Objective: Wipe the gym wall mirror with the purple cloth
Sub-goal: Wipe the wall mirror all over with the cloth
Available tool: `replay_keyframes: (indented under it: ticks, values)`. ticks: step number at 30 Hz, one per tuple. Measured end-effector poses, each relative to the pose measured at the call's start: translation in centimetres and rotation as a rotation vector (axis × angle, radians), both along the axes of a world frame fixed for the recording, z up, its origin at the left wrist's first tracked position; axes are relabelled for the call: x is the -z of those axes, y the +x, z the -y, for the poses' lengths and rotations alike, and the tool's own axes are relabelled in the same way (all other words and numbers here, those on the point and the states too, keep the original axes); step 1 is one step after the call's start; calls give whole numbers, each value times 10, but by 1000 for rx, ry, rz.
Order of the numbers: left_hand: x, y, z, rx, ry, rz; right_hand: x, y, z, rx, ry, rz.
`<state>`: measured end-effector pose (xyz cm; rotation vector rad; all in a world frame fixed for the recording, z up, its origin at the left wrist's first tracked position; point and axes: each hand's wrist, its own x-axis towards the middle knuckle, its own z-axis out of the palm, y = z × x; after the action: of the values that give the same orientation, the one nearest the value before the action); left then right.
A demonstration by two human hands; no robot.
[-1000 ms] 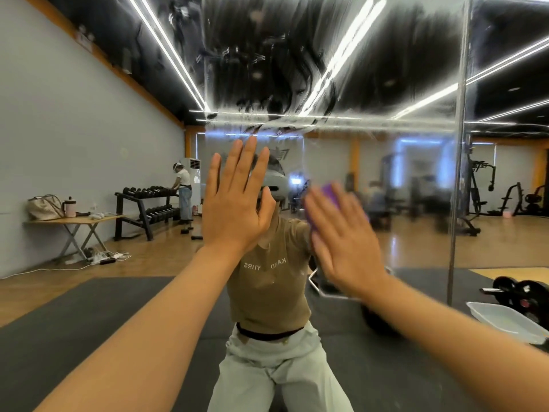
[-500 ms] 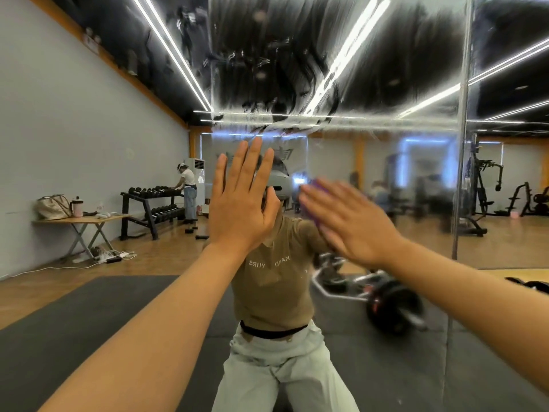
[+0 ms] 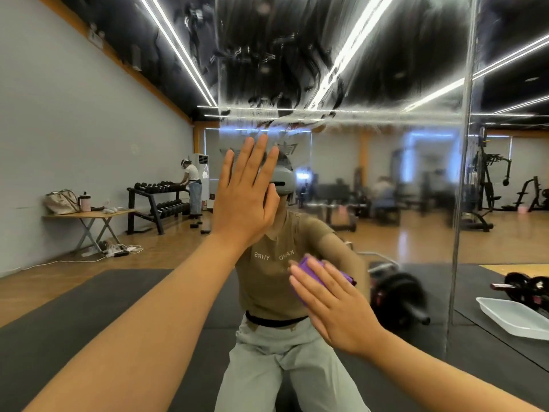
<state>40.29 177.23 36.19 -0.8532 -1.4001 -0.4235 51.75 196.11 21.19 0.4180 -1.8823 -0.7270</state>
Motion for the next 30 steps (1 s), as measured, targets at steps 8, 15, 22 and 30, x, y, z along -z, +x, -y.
replay_keyframes:
  ticks: [8, 15, 22, 30]
  values:
    - [32, -6, 41, -86, -177, 6, -98, -1, -18, -18, 179, 59]
    - [43, -9, 47, -97, -149, 35, -199, -19, 7, -99, -374, -289]
    - [60, -10, 59, -75, -62, 95, -66, -15, 7, -60, -203, -149]
    - [90, -17, 77, -130, -55, 265, -39, 15, -36, 34, 422, 240]
